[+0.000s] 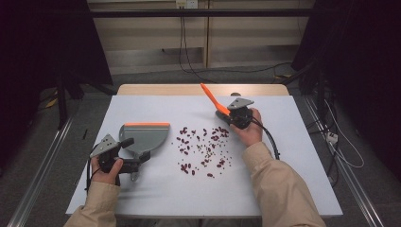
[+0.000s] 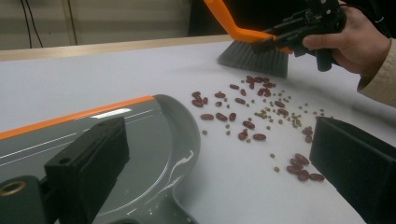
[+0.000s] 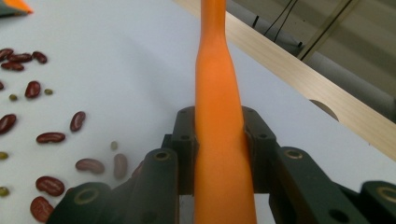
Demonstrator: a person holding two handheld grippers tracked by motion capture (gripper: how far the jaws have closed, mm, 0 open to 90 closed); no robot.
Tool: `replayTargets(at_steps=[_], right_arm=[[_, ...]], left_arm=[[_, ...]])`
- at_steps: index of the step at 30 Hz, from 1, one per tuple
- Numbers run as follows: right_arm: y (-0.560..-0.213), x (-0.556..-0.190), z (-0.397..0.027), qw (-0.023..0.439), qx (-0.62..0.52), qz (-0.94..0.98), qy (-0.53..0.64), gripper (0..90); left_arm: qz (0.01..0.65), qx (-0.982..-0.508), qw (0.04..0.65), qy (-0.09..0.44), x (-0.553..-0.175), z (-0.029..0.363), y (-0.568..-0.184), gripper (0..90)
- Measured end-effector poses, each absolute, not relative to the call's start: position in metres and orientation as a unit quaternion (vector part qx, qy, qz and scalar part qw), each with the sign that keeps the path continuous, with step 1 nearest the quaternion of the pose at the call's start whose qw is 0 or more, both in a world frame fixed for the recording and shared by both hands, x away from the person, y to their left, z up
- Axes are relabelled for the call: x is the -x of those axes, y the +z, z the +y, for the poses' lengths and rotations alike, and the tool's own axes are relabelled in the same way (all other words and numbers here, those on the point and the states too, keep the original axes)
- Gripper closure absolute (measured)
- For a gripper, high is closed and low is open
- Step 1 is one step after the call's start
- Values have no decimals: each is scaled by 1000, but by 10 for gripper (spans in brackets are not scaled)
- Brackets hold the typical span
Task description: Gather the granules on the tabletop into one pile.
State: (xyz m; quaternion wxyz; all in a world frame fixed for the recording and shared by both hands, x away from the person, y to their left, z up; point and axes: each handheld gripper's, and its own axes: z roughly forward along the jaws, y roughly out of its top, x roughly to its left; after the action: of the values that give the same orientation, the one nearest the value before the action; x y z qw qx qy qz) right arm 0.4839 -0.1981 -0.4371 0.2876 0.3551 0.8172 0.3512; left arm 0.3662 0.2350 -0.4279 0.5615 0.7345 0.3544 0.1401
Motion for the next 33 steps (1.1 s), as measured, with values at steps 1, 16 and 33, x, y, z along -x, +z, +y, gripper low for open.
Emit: replayTargets(at_steps=[1,16,33], right_arm=[[-437,-483,-197,283,-349,821,352,715],[-437,-458,-189,241,-268,858,366,711],[-437,-430,-193,204,-222,876,377,701]], left_arm=[[354,-736,561,140,-366,235,-428,45],[357,-735,557,147,-363,239,-427,45],[357,-736,556,149,-363,237,-427,45]])
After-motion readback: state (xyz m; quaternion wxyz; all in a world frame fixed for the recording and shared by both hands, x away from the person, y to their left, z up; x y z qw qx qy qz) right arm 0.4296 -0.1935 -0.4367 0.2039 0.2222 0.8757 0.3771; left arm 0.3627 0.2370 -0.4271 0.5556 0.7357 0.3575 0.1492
